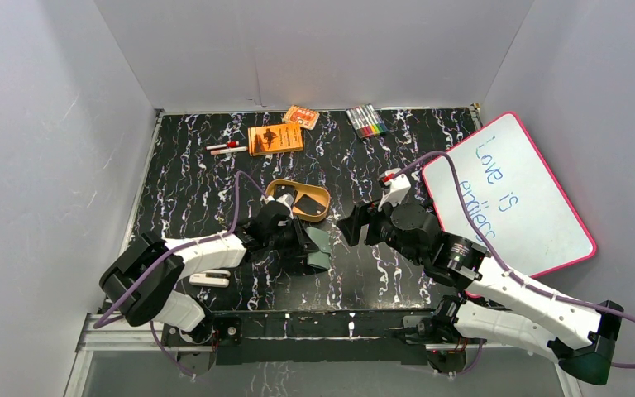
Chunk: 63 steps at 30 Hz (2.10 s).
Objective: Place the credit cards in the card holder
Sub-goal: Place the card holder at the center of the board.
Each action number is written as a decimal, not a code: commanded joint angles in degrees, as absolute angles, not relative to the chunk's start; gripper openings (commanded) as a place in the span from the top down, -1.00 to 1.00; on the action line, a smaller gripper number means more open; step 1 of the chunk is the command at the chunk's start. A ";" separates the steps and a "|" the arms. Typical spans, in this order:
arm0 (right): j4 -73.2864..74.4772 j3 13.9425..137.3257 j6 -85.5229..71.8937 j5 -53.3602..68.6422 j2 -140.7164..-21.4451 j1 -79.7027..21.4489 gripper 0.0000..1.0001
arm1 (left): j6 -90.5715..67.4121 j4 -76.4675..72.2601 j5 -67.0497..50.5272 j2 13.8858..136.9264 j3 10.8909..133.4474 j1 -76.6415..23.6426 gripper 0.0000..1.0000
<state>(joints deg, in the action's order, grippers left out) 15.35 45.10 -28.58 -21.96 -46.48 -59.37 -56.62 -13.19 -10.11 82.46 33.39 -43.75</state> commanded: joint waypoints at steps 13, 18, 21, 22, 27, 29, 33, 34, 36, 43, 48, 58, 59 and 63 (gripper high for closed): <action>13.52 44.30 -29.57 -22.28 -45.44 -59.45 -0.66 | -55.55 -8.63 -5.61 80.16 32.15 -44.12 0.65; 13.63 44.34 -29.56 -22.07 -45.27 -59.37 -0.66 | -55.63 -9.85 -6.90 78.15 31.89 -44.13 1.00; 14.02 44.75 -29.10 -22.25 -44.68 -59.40 -0.66 | -54.85 -12.96 -8.31 74.34 31.35 -44.13 1.00; 14.20 45.08 -28.63 -22.52 -44.48 -59.39 -0.66 | -54.56 -15.15 -9.20 73.33 31.22 -44.12 1.00; 17.01 47.90 -25.66 -25.83 -42.73 -59.40 -0.66 | -53.76 -21.23 -14.34 75.64 33.97 -44.13 1.00; 17.96 48.81 -24.72 -27.20 -41.73 -59.42 -0.66 | -53.99 -21.65 -15.57 80.50 37.22 -44.28 1.00; 19.33 49.65 -23.84 -29.05 -39.55 -59.37 -0.66 | -53.78 -22.94 -15.02 89.03 42.67 -45.78 1.00; 19.53 49.58 -23.93 -29.20 -39.03 -59.36 -0.66 | -53.85 -23.16 -14.83 91.32 44.12 -46.41 1.00; 19.99 49.30 -24.04 -29.14 -38.33 -59.47 -0.66 | -54.04 -22.20 -13.75 95.37 47.39 -47.87 1.00; 20.65 48.78 -24.87 -28.75 -38.05 -59.40 -0.66 | -51.31 -14.70 -8.65 104.28 56.39 -53.63 1.00; 20.64 48.34 -24.88 -28.91 -37.82 -59.39 -0.66 | -50.50 -12.72 -6.30 103.52 55.64 -54.52 0.61; 20.06 47.72 -25.39 -28.26 -37.70 -59.41 -0.66 | -49.95 -10.93 -4.29 101.51 54.14 -54.58 0.11; 20.12 47.66 -25.40 -28.22 -37.68 -59.40 -0.66 | -50.01 -10.78 -4.18 101.51 54.14 -54.63 0.09; 20.29 47.64 -25.57 -28.21 -37.44 -59.44 -0.66 | -49.89 -10.27 -3.70 101.22 54.14 -54.71 0.05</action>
